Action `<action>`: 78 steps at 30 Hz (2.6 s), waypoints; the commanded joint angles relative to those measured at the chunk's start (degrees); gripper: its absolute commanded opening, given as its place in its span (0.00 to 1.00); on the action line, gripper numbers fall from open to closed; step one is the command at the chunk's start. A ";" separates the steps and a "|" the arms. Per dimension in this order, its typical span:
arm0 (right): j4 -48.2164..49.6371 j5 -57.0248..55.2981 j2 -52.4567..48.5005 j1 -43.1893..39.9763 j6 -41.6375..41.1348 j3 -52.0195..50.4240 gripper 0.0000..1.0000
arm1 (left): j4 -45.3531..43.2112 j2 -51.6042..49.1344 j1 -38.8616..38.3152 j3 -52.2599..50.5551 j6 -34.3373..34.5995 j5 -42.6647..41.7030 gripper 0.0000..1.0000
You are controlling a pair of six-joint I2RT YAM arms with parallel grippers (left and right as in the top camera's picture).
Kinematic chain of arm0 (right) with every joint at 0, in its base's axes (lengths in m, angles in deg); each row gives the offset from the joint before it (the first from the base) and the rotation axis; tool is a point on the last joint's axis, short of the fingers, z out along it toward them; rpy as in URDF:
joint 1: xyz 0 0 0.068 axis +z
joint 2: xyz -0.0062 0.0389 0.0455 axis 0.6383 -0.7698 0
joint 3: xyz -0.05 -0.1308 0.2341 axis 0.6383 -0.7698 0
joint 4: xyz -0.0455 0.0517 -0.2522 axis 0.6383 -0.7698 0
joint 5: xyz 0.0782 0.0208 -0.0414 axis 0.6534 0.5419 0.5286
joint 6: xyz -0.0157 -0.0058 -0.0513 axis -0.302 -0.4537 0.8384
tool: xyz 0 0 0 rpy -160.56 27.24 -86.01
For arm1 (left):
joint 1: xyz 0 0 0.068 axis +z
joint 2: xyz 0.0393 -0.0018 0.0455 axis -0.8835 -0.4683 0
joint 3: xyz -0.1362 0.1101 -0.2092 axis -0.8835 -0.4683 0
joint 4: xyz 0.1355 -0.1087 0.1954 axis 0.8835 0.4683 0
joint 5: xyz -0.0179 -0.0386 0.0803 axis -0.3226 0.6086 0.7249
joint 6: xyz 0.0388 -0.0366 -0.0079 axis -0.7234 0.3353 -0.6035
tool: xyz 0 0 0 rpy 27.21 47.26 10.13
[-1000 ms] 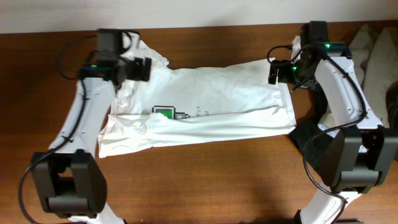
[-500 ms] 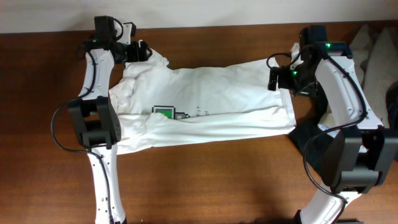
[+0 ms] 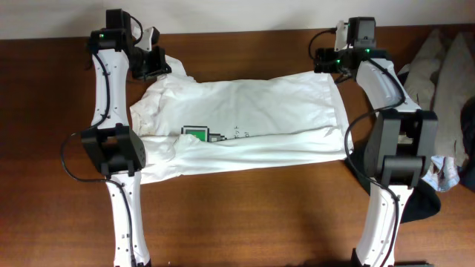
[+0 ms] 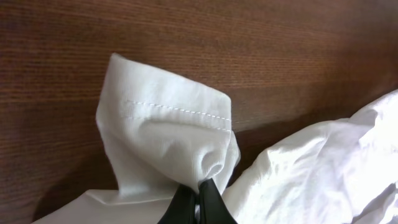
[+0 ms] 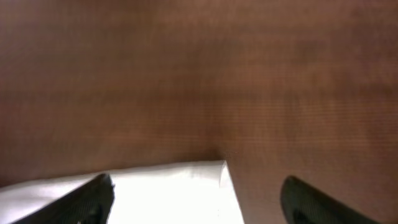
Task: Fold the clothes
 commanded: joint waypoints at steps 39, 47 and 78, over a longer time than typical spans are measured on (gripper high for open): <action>-51.58 -12.68 0.00 -2.05 -2.36 15.93 0.04 | 20.98 29.18 -1.86 -39.95 -1.18 23.63 0.00; -58.86 -12.90 0.00 -2.08 0.68 15.89 0.04 | 20.98 30.38 -2.51 -51.89 -1.20 23.43 0.00; -45.05 6.38 -0.98 -8.41 17.14 -4.11 0.52 | 12.63 34.36 -4.33 -69.35 0.17 30.95 0.15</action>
